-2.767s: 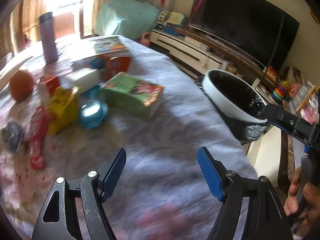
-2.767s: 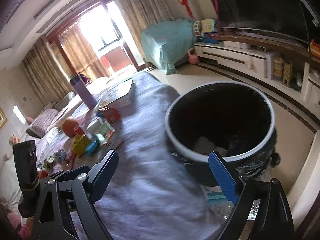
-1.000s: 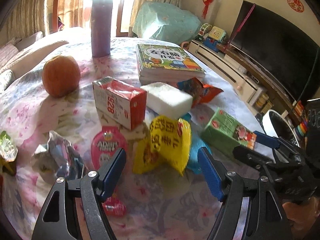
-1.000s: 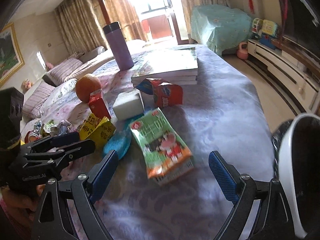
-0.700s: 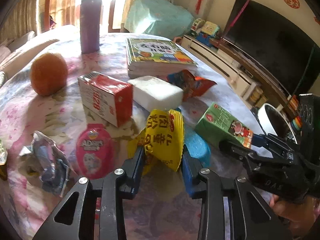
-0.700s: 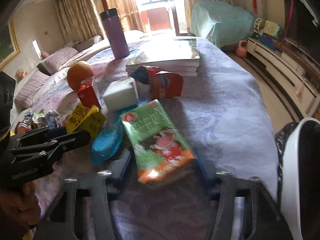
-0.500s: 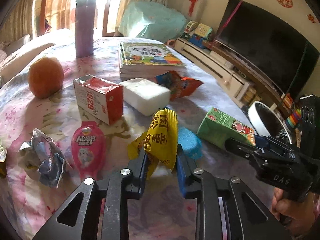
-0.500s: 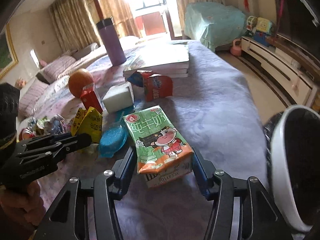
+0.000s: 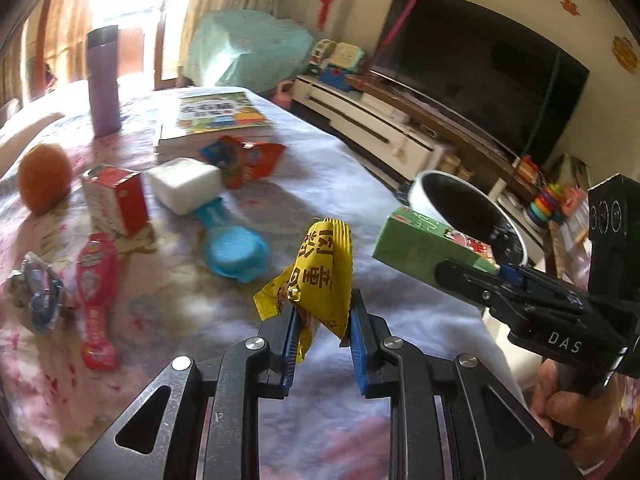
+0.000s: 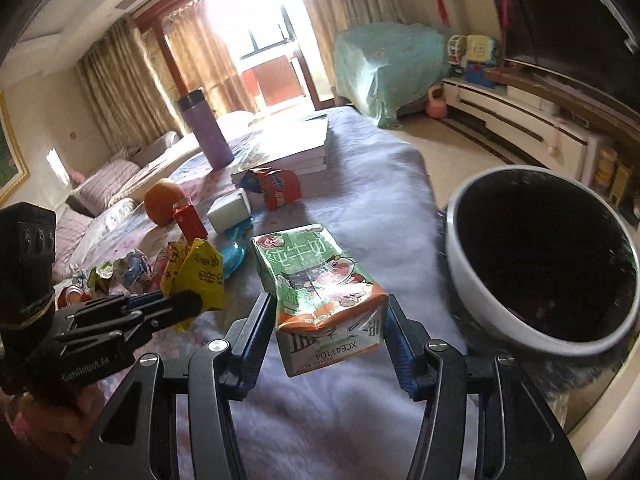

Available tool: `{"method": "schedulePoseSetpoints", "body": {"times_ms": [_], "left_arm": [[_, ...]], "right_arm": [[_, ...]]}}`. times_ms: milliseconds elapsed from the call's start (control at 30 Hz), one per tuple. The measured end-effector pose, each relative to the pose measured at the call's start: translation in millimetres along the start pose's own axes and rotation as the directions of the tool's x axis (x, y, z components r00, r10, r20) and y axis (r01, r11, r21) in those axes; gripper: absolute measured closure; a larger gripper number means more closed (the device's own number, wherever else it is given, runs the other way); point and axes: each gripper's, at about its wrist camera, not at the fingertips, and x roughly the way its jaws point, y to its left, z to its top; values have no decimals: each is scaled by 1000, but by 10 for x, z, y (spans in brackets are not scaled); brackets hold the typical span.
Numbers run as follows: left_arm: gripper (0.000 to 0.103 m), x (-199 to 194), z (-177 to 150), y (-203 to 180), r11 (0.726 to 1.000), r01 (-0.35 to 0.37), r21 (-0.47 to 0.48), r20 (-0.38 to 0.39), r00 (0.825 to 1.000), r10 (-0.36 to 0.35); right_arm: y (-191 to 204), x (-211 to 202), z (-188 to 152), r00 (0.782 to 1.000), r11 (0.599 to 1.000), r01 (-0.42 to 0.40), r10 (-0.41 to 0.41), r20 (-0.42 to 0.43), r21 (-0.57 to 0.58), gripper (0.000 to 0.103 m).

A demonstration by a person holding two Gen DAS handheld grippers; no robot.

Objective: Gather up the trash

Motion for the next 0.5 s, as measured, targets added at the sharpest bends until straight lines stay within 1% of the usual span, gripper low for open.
{"method": "schedulePoseSetpoints", "body": {"times_ms": [167, 500], "left_arm": [[82, 45, -17, -126, 999, 25, 21, -20, 999, -25], [82, 141, 6, -369, 997, 48, 58, -36, 998, -46]], "right_arm": [[-74, -131, -75, 1000, 1000, 14, -14, 19, 22, 49], [-260, -380, -183, 997, 997, 46, -49, 63, 59, 49]]}}
